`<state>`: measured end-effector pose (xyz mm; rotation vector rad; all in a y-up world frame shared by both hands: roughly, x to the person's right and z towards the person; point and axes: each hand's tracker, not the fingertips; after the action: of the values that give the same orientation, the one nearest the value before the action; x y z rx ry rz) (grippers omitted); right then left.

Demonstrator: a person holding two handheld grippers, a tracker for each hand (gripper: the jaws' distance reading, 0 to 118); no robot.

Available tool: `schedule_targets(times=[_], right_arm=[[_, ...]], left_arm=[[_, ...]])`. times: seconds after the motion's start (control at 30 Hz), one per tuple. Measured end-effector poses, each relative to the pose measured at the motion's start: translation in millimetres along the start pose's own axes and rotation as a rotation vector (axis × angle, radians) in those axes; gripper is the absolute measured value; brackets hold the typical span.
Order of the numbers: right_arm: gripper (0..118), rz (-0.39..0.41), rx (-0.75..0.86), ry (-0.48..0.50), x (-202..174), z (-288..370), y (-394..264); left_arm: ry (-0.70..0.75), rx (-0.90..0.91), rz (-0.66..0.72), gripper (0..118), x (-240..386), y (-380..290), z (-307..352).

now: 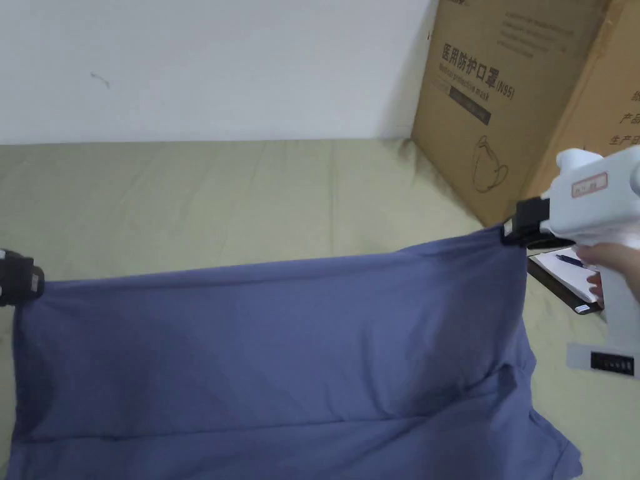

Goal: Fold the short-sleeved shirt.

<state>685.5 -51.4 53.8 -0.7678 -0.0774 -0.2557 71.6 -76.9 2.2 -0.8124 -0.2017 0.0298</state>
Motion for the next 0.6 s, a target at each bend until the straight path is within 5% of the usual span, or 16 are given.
schedule_targets(times=[0.33,0.5,0.57,0.6], right_arm=[[0,0.048,-0.139,-0.057,48,30,-206],[0,-0.040,-0.158,-0.079,57,17,-247],[4,-0.071,-0.124,-0.089,58,12,-246],[17,-0.070,-0.118,-0.089,56,14,-245]], left_arm=[[-0.097,-0.139,0.131,0,-7,-190,49],[-0.075,-0.131,0.179,0,-8,-231,41],[-0.045,-0.125,0.188,10,-6,-235,37],[-0.028,-0.114,0.187,33,-4,-233,38]])
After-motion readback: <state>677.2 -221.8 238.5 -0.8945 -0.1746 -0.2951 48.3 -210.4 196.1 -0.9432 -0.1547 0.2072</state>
